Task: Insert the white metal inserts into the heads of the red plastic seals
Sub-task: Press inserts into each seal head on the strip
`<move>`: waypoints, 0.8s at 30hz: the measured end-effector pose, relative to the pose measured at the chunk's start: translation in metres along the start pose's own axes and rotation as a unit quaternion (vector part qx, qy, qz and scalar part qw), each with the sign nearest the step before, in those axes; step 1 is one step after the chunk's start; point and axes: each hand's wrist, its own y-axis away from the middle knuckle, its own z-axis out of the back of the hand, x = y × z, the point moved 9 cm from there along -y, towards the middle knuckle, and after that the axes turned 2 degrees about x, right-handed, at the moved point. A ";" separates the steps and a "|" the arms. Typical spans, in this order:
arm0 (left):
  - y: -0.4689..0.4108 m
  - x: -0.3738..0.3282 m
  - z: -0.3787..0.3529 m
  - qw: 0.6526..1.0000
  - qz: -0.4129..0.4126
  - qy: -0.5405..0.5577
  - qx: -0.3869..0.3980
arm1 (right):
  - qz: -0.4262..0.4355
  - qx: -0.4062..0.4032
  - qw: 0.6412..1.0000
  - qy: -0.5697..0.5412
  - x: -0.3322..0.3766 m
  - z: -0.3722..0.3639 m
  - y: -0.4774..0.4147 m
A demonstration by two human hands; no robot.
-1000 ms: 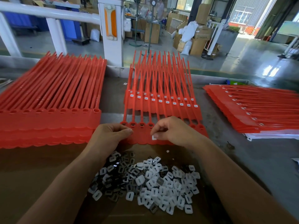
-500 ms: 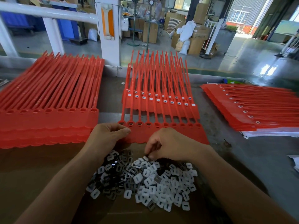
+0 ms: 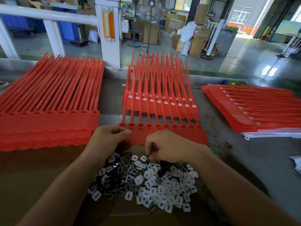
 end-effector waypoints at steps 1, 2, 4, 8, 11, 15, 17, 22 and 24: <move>0.000 0.000 0.000 1.000 0.001 -0.006 0.000 | -0.002 0.000 1.000 -0.009 0.000 0.000 0.000; 0.001 0.000 0.000 1.000 0.001 -0.008 0.000 | -0.001 0.000 1.000 -0.008 0.000 -0.001 0.000; 0.001 -0.001 -0.001 1.000 0.001 0.001 0.001 | 0.008 -0.003 1.000 0.024 0.001 -0.001 -0.001; 0.001 0.000 -0.001 1.000 0.003 -0.001 0.001 | 0.018 0.002 0.999 0.041 0.000 -0.003 -0.001; 0.000 0.001 0.000 1.000 0.003 -0.011 0.001 | 0.010 -0.005 1.000 -0.016 -0.006 0.001 0.003; -0.001 0.002 0.001 1.000 0.006 -0.013 -0.003 | -0.011 -0.048 0.992 -0.116 -0.017 0.011 0.007; -0.001 0.002 0.001 1.000 0.009 -0.006 -0.001 | -0.018 -0.063 0.990 -0.121 -0.021 0.013 0.007; 0.000 0.001 0.000 1.000 0.013 0.015 0.003 | -0.033 -0.115 0.979 -0.164 -0.035 0.023 0.005; 0.000 0.001 -0.001 1.000 0.012 0.014 0.005 | -0.044 -0.150 0.972 -0.174 -0.044 0.030 0.004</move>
